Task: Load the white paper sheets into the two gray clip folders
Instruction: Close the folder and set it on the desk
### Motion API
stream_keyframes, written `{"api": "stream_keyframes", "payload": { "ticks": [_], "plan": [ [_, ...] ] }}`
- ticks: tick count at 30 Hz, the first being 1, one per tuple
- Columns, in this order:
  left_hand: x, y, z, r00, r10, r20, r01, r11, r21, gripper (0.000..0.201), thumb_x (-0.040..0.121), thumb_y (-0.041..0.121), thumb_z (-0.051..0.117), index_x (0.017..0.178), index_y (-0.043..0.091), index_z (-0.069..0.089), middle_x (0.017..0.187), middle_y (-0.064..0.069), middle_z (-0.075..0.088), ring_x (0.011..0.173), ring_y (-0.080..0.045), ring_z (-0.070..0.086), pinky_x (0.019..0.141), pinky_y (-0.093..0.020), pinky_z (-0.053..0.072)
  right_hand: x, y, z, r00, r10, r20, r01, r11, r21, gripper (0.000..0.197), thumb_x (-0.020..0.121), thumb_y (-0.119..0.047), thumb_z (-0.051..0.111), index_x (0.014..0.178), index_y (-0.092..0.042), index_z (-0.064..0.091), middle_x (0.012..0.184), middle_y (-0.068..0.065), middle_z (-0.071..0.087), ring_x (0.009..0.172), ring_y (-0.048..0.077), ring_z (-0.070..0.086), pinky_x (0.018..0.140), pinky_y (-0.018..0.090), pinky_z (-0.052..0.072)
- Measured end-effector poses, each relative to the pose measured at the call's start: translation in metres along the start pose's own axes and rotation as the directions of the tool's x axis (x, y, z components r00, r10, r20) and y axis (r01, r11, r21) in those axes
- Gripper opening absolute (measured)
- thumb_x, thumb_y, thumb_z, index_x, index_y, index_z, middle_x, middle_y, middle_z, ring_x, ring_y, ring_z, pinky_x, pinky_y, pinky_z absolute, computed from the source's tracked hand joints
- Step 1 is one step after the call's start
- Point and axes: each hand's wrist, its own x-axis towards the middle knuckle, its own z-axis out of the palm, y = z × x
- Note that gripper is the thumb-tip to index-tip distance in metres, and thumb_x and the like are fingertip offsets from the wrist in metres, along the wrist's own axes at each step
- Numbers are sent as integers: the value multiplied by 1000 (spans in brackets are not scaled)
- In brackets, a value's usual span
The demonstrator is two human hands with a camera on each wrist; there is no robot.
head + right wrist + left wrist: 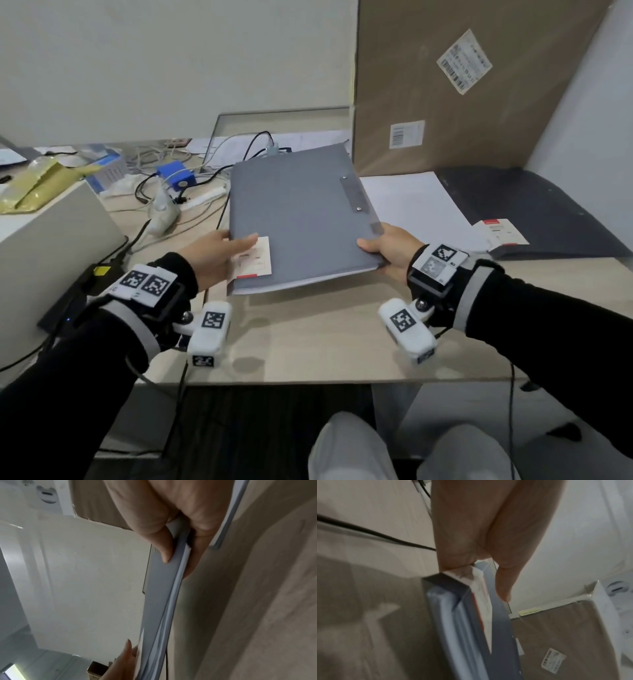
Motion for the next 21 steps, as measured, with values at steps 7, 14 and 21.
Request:
{"api": "stream_keyframes", "payload": {
  "ticks": [7, 14, 21],
  "plan": [
    [32, -25, -8, 984, -7, -180, 29, 992, 121, 40, 86, -5, 57, 125, -4, 45, 122, -24, 59, 90, -26, 62, 87, -33, 51, 55, 1, 15, 992, 48, -115, -70, 977, -202, 36, 81, -1, 61, 116, -5, 58, 123, 19, 62, 109, 37, 61, 92, 53, 50],
    [58, -20, -9, 976, 79, -205, 4, 928, 372, 57, 73, 20, 76, 123, 17, 48, 125, -7, 56, 105, -19, 55, 92, -29, 43, 78, -19, 32, 988, 62, -139, -119, 884, -451, 41, 88, -9, 59, 127, -1, 48, 128, 15, 57, 101, 27, 61, 85, 34, 53],
    [82, -15, -28, 998, 37, -51, 15, 648, 762, 113, 50, 48, 84, 146, 23, 29, 150, 4, 21, 139, -22, 29, 116, -40, 26, 85, -30, 39, 987, 22, -162, -124, 747, -653, 41, 97, -22, 43, 130, 1, 50, 135, 19, 51, 121, 32, 53, 99, 34, 45]
  ]
}}
